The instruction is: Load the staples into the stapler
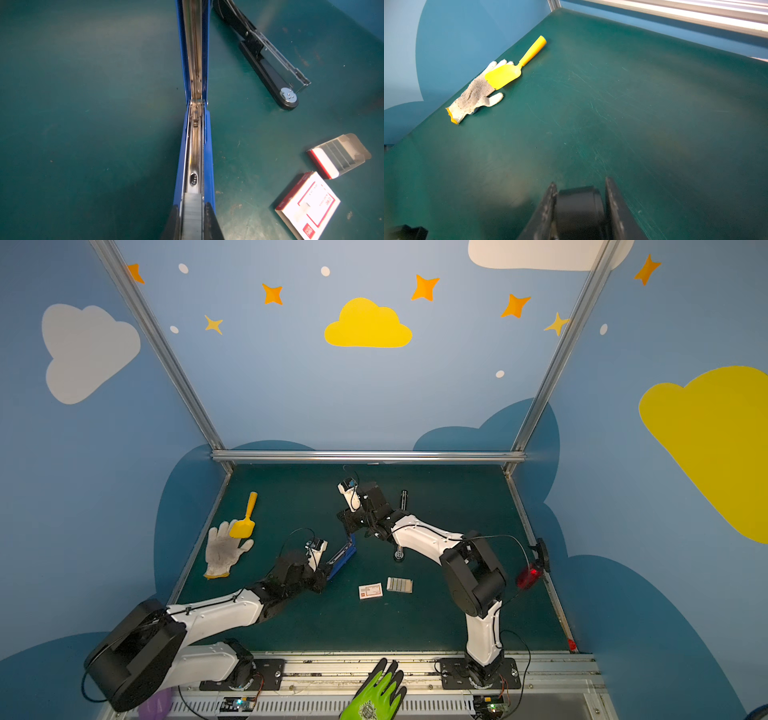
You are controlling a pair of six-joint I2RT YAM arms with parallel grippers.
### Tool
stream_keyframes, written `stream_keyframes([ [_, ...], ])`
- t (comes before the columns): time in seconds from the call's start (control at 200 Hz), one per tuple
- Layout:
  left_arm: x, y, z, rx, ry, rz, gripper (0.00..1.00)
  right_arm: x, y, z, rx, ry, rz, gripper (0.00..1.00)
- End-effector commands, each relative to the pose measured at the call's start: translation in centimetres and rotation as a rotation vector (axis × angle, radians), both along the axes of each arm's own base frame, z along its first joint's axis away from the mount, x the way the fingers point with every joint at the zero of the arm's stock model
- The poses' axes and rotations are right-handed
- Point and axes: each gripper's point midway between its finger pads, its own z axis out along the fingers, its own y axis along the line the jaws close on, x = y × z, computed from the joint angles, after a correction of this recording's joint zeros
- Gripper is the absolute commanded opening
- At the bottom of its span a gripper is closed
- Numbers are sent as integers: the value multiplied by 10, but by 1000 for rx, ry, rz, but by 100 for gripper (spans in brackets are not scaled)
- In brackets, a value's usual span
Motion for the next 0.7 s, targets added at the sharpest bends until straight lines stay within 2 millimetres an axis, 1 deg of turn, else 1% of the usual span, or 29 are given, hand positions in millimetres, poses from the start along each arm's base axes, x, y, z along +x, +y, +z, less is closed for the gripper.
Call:
stream_keyframes([
  [0.0,40,-23,102,-200,-284,22,4,-80,42,26,145,222,167,28],
  [0.12,40,-23,100,-196,-278,20,4,-81,43,27,143,218,167,28],
  [0.305,40,-24,103,-201,-284,19,4,-84,45,28,137,206,176,28],
  [0.531,38,-23,96,-194,-269,20,4,-86,46,30,136,198,179,28],
  [0.696,38,-21,96,-193,-274,25,4,-89,48,34,143,193,191,29],
])
